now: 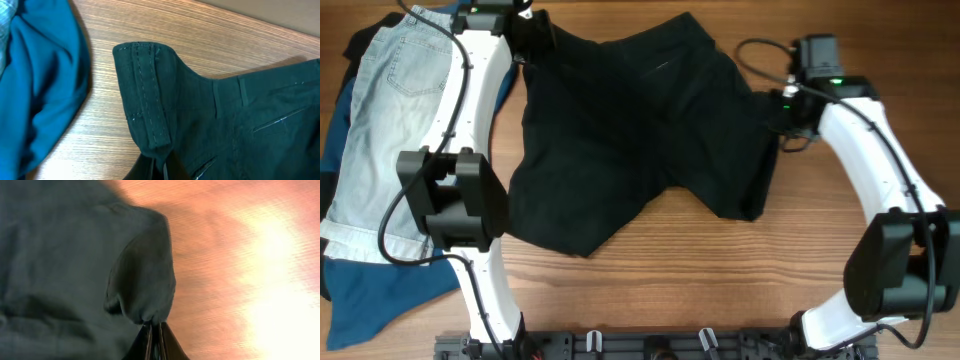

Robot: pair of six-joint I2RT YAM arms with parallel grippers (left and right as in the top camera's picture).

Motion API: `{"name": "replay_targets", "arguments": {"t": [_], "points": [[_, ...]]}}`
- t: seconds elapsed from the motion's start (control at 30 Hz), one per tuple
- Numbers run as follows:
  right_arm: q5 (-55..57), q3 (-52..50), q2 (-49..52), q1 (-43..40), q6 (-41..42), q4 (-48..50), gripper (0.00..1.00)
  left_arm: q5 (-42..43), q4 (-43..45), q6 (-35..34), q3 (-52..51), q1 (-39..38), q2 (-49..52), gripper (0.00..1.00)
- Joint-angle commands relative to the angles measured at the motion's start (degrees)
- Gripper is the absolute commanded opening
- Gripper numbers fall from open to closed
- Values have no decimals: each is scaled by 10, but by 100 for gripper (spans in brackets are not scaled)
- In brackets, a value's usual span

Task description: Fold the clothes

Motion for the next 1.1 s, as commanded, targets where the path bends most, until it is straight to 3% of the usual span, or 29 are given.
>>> {"name": "replay_targets", "arguments": {"t": [0.0,0.27,0.3,0.33,0.37,0.43,0.47,0.5,0.57,0.77,1.07], "points": [[-42,-1,0,-55,18,-46,4,-3,-7,-5,5,14,-1,4],[-46,-1,0,-90,6,-167,4,-3,-29,-5,5,14,-1,4],[-54,0,0,-90,-2,-164,6,-3,-37,-5,5,14,-1,18],[-65,2,-3,-90,-8,-163,6,-3,-41,-4,5,14,-2,41],[-80,5,-8,-90,-19,-162,8,-3,-44,0,5,14,-5,57],[-89,19,-34,-90,-30,-165,29,-5,-54,26,5,14,-30,95],[-89,29,-45,-90,-34,-172,39,-9,-56,26,5,14,-44,100],[-89,48,-59,-90,-43,-187,60,-17,-56,26,5,14,-67,100],[-89,82,-74,-90,-51,-221,74,-19,-56,27,5,14,-104,100],[-134,89,-76,-34,-88,-241,76,-19,-58,40,5,14,-183,100],[-155,-62,18,143,9,-47,77,-19,-65,40,5,33,-161,100]]}}
